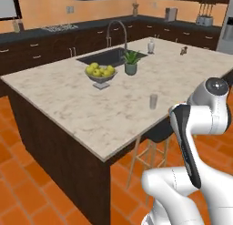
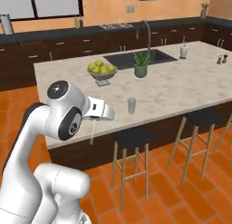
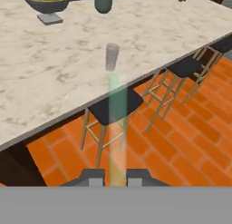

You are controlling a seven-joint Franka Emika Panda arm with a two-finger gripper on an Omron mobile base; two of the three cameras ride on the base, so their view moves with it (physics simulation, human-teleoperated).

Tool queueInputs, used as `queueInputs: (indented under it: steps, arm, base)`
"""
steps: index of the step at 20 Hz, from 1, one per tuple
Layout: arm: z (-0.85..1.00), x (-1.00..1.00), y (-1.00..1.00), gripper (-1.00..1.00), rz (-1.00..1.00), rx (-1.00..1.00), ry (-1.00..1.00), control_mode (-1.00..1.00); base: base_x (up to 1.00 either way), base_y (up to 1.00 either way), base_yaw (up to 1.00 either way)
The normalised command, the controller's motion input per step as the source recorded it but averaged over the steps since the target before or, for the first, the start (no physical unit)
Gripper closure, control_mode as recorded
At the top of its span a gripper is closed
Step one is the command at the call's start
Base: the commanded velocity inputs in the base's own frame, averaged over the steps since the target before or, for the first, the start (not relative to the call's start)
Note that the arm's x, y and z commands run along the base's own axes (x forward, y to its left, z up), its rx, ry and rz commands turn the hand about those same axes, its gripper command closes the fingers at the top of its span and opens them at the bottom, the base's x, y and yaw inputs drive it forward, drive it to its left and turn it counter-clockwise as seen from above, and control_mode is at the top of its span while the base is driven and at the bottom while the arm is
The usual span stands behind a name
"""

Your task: Take a straw from the drawer in front and place it inside the glass cup on the dining counter.

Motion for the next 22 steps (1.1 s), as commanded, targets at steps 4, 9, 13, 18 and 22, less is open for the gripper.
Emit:
queueInputs:
  steps: [4, 9, 13, 18, 22]
  arm:
    - [0.00, 0.00, 0.00, 1.00, 0.00, 0.00, 0.00, 1.00]
    - [0.00, 0.00, 0.00, 1.00, 0.00, 0.00, 0.00, 1.00]
    - [0.00, 0.00, 0.00, 1.00, 0.00, 0.00, 0.00, 1.00]
    - [0.00, 0.00, 0.00, 1.00, 0.00, 0.00, 0.00, 1.00]
    - [0.00, 0.00, 0.00, 1.00, 0.00, 0.00, 0.00, 1.00]
  base:
    - [0.00, -0.84, 0.57]
    - [0.00, -0.81, 0.59]
    - [0.00, -0.82, 0.59]
    - [-0.05, -0.93, 0.41]
    - [0.09, -0.51, 0.18]
